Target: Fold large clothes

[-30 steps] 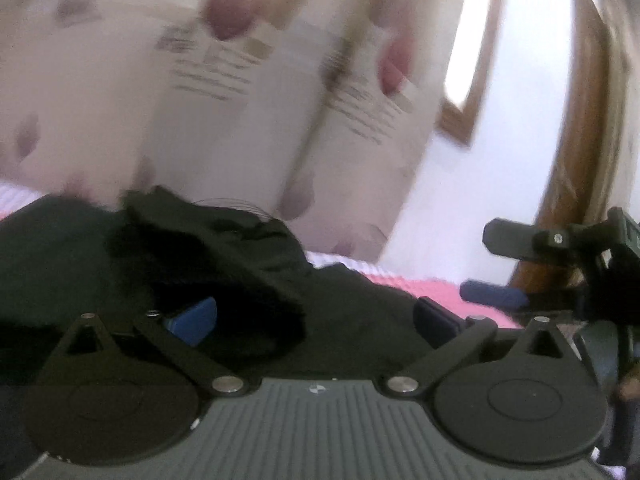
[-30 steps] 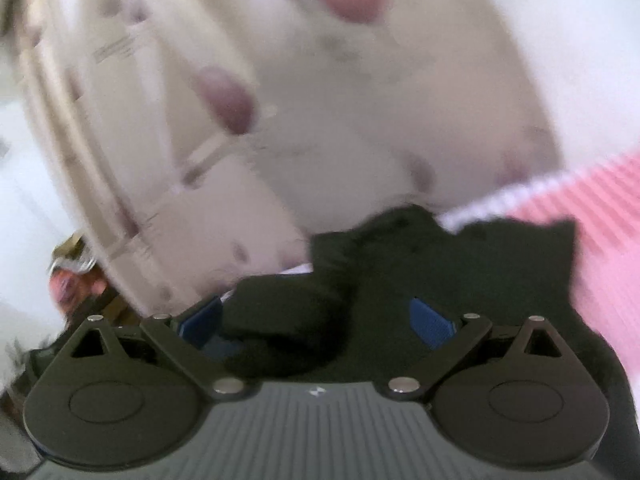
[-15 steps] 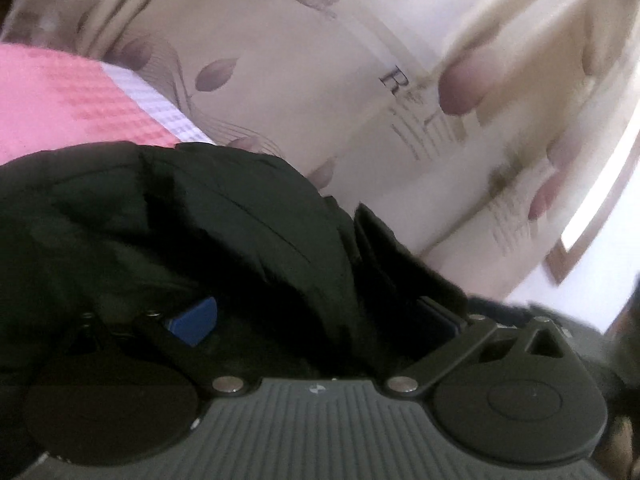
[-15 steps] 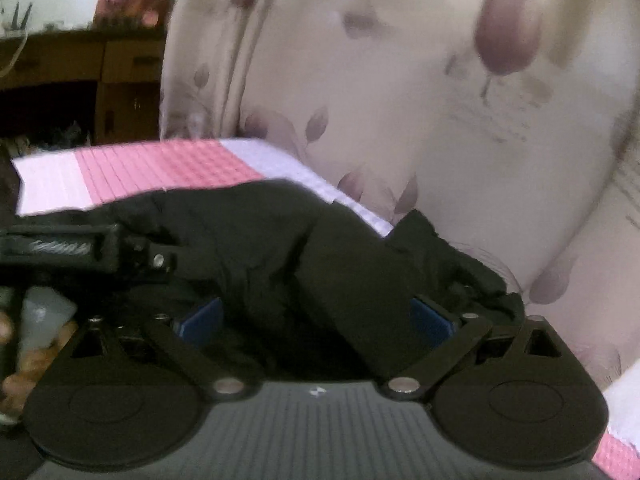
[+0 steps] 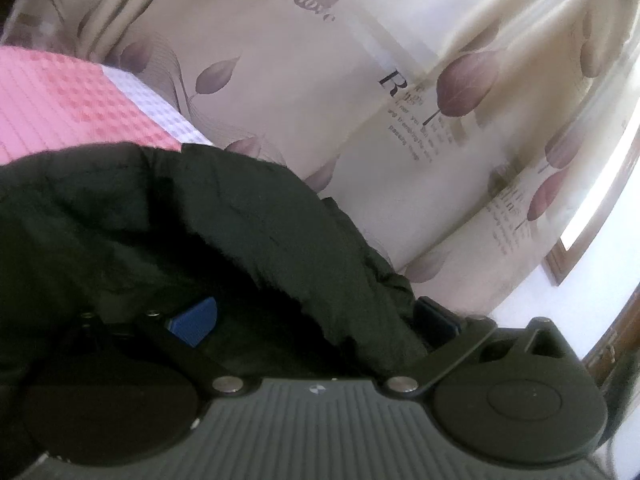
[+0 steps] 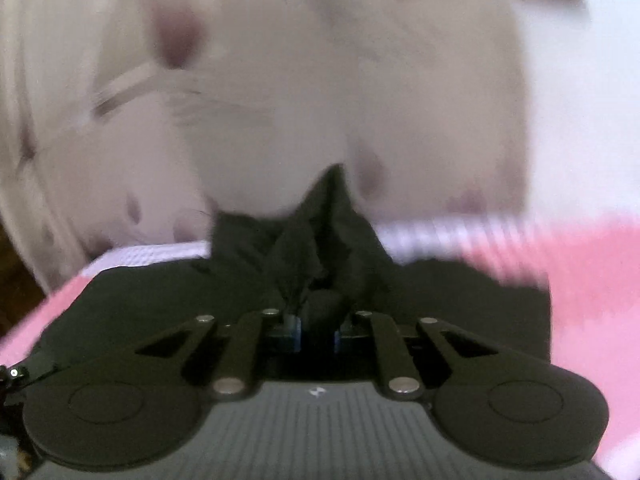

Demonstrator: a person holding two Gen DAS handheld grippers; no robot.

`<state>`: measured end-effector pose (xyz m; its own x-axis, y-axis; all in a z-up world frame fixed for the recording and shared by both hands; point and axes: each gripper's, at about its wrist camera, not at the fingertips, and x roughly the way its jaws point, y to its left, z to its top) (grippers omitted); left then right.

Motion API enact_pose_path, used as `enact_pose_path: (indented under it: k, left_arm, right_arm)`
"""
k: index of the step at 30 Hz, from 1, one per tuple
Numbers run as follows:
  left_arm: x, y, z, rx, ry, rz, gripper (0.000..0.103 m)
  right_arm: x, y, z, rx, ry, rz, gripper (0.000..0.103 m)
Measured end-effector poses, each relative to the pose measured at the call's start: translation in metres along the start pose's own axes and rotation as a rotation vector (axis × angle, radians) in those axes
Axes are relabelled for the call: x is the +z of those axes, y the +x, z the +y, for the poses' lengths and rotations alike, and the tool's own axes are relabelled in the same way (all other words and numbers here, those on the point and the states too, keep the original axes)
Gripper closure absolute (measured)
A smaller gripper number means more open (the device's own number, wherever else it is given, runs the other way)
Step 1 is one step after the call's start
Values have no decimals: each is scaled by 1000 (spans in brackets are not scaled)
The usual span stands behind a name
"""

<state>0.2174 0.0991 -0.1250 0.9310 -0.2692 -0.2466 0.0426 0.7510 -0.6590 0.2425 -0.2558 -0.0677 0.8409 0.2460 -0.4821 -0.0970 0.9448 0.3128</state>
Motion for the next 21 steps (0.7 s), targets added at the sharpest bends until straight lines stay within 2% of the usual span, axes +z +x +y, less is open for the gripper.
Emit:
enact_pose_path:
  k: [2,4,6,10,12,16,18,21]
  left_arm:
    - [4,-8,-5,-6,1,-12,1]
    - [12,-20,-15,-36,18,-58,1]
    - [23,-23,-28,-50,59,-89,1]
    - [46,-1,-49,-83,151,-80,5]
    - [53,21,-50,-88,172,-50,6]
    - [56,61,-31,-24,169,29,8]
    - [49,73,-16,10,148,73,11]
    - [40,76,-5,8,149,92,11]
  right_arm:
    - [-18,6,-32,18,127,63,90]
    - [-28,12,-53,62,208,77,90]
    - [-27,16,-60,77,239,84,90]
    - [-21,7,-60,100,239,38,90]
    - [-13,7,-57,91,224,13,90]
    - [-4,1,-56,56,193,-22,91]
    - [-11,10,-62,37,202,27,91]
    - [-26,23,-80,75,291,94,92]
